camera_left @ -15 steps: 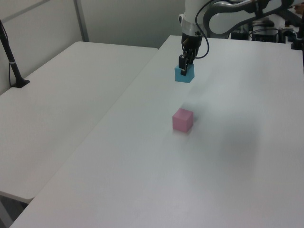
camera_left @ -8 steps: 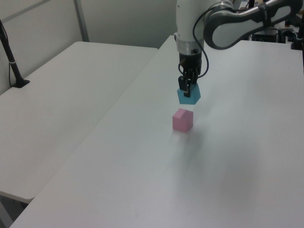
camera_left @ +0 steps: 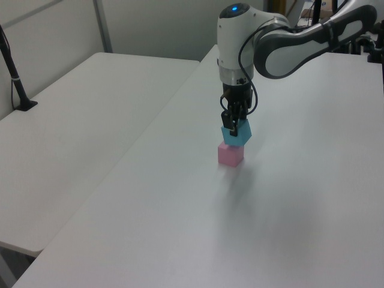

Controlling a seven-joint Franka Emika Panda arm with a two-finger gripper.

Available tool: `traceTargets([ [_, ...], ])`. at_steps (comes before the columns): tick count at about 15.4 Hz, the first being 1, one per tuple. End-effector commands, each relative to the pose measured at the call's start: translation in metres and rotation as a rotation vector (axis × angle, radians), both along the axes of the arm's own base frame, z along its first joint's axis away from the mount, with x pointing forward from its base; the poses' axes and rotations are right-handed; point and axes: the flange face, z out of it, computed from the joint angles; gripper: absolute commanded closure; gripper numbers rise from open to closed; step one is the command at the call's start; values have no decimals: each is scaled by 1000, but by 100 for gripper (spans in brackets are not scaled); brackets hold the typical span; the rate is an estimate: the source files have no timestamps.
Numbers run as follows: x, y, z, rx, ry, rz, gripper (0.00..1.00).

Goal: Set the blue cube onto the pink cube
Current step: 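Carry the light-blue cube over the pink cube and lower it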

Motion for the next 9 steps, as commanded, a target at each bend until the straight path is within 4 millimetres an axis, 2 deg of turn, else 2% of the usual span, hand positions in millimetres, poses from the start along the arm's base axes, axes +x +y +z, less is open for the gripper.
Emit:
traceTargets([
  [1, 7, 6, -5, -5, -57, -41, 57],
  [4, 9, 6, -5, -16, -84, -55, 56],
  [5, 10, 6, -3, -20, -102, -57, 51],
  [7, 11, 5, -5, -20, -115, -58, 14],
  [9, 12, 4, -5, -21, -117, -72, 0],
])
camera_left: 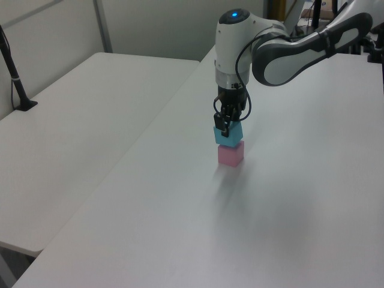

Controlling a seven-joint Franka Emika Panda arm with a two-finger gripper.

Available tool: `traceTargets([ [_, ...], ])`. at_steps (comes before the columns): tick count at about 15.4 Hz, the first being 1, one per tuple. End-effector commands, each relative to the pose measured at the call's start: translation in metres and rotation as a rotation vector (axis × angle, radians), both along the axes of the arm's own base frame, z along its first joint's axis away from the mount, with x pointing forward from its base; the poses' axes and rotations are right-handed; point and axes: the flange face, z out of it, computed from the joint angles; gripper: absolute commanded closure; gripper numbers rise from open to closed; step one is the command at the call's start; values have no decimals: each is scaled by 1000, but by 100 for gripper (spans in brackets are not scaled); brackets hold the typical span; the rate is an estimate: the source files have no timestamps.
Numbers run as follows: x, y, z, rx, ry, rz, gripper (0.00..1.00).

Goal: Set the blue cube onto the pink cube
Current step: 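Carry the light-blue cube over the pink cube and lower it, then open the gripper to release the light-blue cube onto the pink cube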

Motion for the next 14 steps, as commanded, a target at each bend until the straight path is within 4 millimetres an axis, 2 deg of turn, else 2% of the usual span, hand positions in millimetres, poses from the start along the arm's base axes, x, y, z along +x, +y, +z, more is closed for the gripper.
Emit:
traceTargets([
  [1, 0, 2, 1, -12, -30, -27, 0],
  [5, 1, -1, 7, -15, -37, -27, 0],
  [6, 0, -5, 21, -14, -47, -29, 0],
  [7, -7, -17, 53, -6, -66, -52, 0],
  [10, -26, -47, 104, -21, -41, -94, 0],
  [11, -36, -64, 127, -24, -31, -107, 0],
  [12, -44, -84, 143, -28, -17, -133, 0],
  [14, -61, -109, 172, 1, 10, -140, 0],
])
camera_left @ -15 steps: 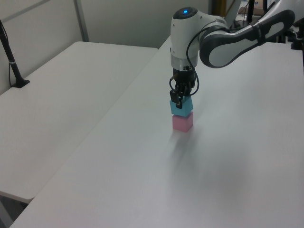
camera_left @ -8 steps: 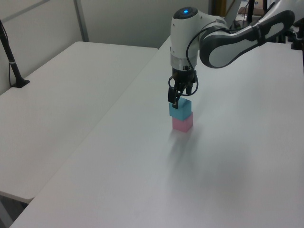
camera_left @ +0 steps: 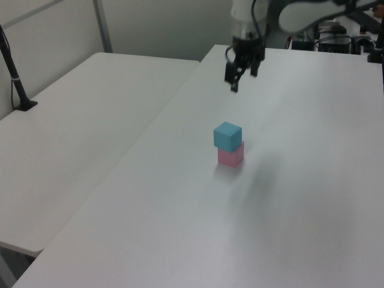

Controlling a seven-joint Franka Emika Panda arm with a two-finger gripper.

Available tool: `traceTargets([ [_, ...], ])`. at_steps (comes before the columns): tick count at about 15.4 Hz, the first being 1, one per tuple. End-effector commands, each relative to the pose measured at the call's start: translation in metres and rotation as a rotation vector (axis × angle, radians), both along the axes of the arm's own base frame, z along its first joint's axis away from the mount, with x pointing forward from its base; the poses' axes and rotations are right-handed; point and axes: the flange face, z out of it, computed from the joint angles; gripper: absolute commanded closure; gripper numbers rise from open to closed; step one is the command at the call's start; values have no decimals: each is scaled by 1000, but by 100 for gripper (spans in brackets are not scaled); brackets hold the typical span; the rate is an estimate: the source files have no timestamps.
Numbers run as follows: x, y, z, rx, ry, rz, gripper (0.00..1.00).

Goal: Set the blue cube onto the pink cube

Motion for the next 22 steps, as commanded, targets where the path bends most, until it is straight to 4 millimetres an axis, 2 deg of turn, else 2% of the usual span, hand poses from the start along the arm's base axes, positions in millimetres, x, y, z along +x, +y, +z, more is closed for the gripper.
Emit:
traceTargets([
  [1, -39, -50, 52, 43, 48, -4, 0],
  [3, -57, -77, 73, 51, 63, -25, 0],
  [5, -69, -93, 84, 64, 60, 2, 0],
  [7, -74, -115, 92, 63, 54, 35, 0],
  [9, -80, -131, 92, 66, 72, 88, 0],
  [12, -83, -143, 91, 57, 103, 243, 0],
  [16, -84, -145, 88, 76, 109, 258, 0],
  [21, -86, -162, 93, 78, 105, 273, 0],
  [22, -87, -171, 95, 94, 99, 257, 0],
])
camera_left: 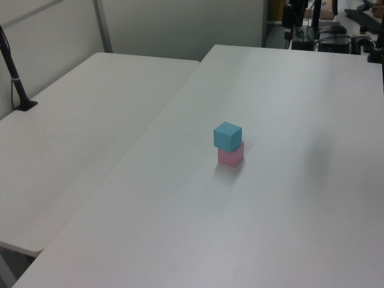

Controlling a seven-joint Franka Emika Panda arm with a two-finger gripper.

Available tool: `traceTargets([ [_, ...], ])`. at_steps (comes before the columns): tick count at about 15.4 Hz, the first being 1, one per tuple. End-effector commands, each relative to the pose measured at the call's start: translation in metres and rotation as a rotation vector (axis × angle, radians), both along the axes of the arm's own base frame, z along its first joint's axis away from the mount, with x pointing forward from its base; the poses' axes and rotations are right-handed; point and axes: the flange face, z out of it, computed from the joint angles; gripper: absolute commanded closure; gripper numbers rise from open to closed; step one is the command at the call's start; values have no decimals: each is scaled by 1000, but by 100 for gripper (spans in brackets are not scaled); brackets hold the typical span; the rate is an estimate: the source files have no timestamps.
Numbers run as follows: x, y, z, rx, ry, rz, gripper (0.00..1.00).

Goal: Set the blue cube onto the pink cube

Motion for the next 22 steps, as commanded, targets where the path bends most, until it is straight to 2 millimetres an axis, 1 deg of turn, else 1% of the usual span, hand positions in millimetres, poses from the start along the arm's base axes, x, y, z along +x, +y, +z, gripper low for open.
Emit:
traceTargets([
  [1, -18, -32, 14, 85, -16, -20, 0],
  [2, -23, -43, 25, 142, -42, -40, 0],
  [3, -26, -52, 27, 181, -53, -57, 0],
  [4, -26, -54, 27, 196, -55, -61, 0],
  [8, -28, -51, 27, 202, -31, -56, 0],
  [11, -25, -40, 25, 202, -23, -38, 0],
  [13, -23, -42, 24, 200, -26, -34, 0],
  [14, -25, -46, 25, 199, -28, -34, 0],
  [16, -24, -43, 25, 195, -26, -9, 0],
  [22, -25, -43, 25, 189, -27, -12, 0],
])
